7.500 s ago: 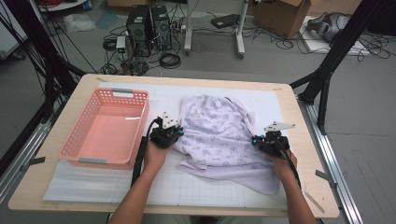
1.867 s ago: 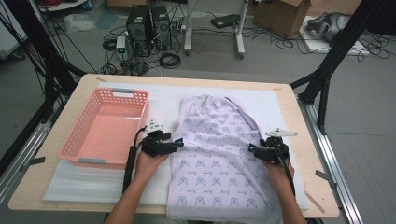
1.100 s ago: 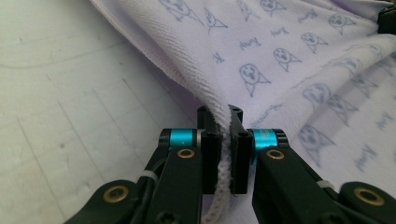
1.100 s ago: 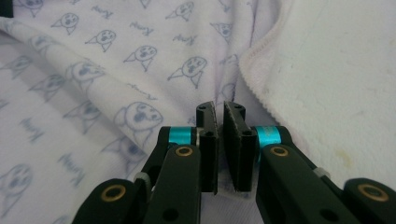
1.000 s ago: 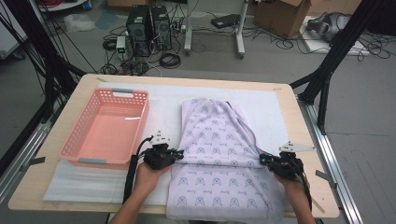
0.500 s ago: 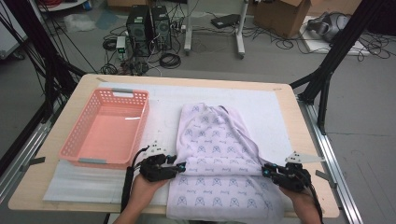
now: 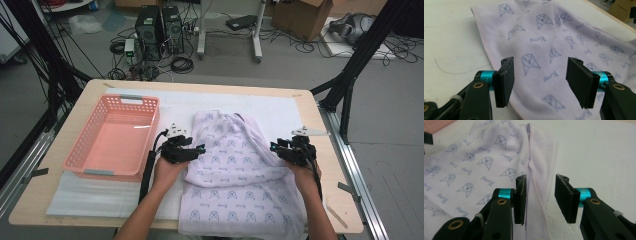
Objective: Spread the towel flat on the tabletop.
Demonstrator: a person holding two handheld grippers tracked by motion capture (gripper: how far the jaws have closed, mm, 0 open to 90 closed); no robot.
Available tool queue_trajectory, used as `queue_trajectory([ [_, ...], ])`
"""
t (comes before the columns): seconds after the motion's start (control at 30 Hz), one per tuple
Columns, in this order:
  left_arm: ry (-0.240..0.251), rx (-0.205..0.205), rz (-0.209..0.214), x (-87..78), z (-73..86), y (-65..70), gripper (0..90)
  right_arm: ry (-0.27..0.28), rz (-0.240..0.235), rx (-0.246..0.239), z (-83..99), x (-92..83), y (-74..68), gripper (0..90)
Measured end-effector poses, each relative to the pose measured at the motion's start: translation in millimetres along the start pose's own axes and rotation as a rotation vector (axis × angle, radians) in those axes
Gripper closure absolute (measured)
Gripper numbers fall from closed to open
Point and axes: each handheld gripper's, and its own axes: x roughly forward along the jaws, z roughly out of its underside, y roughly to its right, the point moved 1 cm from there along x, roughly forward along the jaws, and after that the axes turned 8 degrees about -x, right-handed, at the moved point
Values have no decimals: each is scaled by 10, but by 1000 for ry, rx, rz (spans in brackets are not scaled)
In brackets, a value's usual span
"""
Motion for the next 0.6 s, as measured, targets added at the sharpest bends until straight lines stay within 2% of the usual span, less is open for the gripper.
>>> queue_trajectory([
  [0.17,-66,-15,-61,196,-5,-109,443,-98,-39,-72,16,332,-30,656],
  [0.23,-90,-18,-73,247,14,-134,447,-131,-55,-100,33,429,-56,741],
  [0.3,-91,26,-78,265,32,-105,511,-165,-50,-123,49,472,-76,823],
  [0.33,-100,57,-72,258,36,-86,575,-154,-48,-129,50,461,-67,837],
  [0.37,-127,88,-59,242,40,-78,746,-143,-33,-115,51,423,-64,846],
  [0.4,-134,97,-63,229,42,-71,844,-123,-25,-100,57,369,-51,849],
  [0.47,-135,89,-59,176,38,-62,864,-73,-7,-68,87,230,9,851],
  [0.5,-120,93,-55,138,41,-54,866,-53,4,-58,112,152,48,851],
  [0.6,-95,89,-22,24,72,-8,868,-4,40,-8,220,-88,170,852],
])
